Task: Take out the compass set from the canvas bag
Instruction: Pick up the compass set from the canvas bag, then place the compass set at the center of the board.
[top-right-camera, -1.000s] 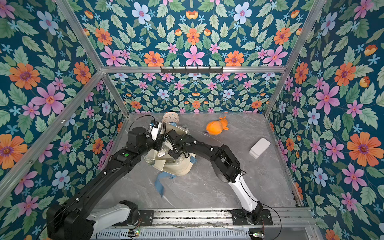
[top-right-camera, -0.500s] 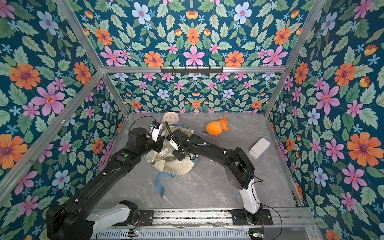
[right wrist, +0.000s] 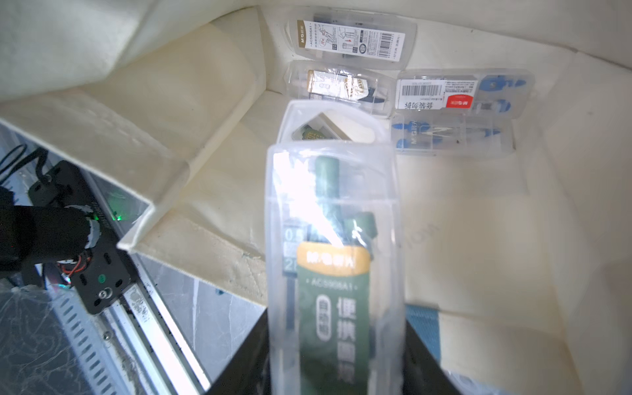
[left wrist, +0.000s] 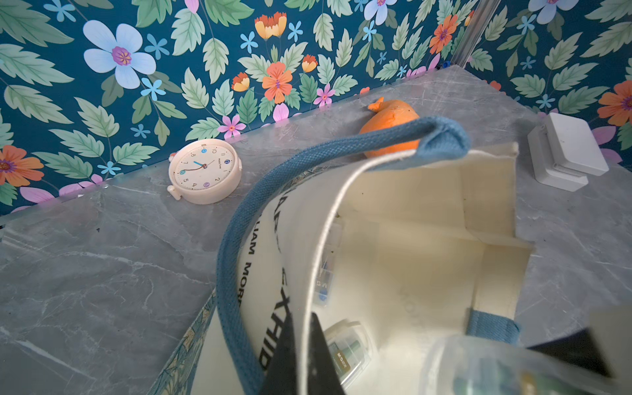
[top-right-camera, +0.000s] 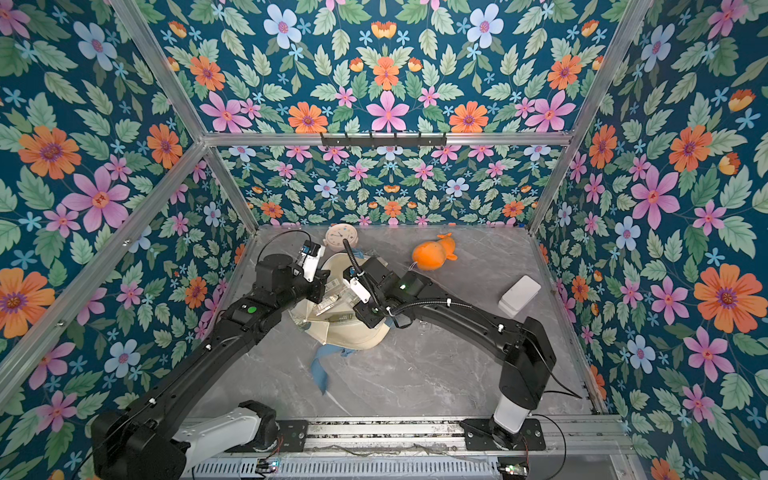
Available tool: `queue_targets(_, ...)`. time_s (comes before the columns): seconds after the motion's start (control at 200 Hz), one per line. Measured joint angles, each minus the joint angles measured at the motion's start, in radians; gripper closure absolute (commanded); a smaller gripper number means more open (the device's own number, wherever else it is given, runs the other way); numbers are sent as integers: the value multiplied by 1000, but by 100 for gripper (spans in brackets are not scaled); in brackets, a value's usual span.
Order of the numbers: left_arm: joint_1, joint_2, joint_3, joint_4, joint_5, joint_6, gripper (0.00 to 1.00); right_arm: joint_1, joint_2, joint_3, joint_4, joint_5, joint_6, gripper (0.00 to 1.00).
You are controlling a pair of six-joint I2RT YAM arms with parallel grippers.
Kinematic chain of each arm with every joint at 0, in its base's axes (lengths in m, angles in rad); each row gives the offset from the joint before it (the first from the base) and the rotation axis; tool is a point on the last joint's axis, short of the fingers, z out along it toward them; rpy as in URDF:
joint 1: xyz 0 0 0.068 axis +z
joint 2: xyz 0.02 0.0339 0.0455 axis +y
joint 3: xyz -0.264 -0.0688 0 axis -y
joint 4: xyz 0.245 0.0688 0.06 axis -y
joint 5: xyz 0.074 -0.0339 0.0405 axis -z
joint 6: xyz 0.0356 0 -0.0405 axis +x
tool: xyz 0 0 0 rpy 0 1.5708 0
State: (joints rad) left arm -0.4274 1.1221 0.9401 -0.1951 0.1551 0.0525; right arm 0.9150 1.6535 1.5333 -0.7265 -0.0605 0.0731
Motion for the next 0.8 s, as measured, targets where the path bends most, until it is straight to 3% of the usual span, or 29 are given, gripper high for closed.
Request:
queue_targets(0.14, 0, -1, 1, 0, 0, 0, 100, -68, -113, -32, -45, 4, 7, 60)
queue_targets(0.38, 0, -2, 1, 0, 4, 0, 100, -446, -253, -209, -27, 6, 67, 63)
queue_targets(0.53, 0, -2, 1, 0, 6, 0, 100, -610, -218, -303, 20, -29, 111, 63)
queue_targets(0.8, 0, -2, 1, 0, 8, 0, 100, -741, -65, -394, 106, -74, 167, 62)
